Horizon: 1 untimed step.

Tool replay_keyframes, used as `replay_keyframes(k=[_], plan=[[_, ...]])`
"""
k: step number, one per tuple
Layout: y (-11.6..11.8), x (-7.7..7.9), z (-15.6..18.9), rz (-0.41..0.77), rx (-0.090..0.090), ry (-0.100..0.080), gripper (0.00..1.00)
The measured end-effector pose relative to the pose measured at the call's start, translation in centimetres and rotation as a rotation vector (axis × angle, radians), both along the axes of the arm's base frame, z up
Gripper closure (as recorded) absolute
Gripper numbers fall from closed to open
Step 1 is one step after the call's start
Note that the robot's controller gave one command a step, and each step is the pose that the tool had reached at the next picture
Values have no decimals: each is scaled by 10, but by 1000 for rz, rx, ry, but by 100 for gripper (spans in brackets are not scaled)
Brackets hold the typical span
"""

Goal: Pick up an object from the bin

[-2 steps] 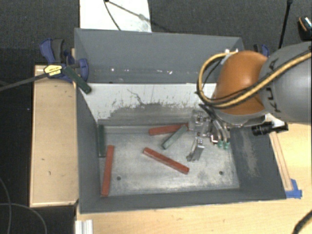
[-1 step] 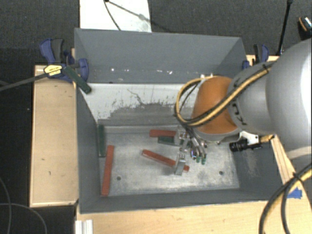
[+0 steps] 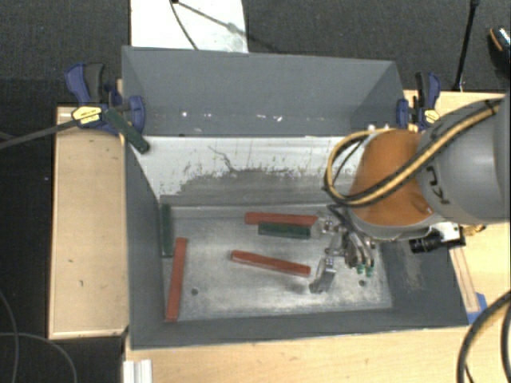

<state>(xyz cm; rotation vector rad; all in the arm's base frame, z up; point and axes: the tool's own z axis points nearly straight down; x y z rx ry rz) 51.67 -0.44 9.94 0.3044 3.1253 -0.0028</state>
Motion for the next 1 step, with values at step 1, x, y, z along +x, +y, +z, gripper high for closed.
replay_keyframes(k=[1], plan=[[65,-12,-31,42,5,4,0]])
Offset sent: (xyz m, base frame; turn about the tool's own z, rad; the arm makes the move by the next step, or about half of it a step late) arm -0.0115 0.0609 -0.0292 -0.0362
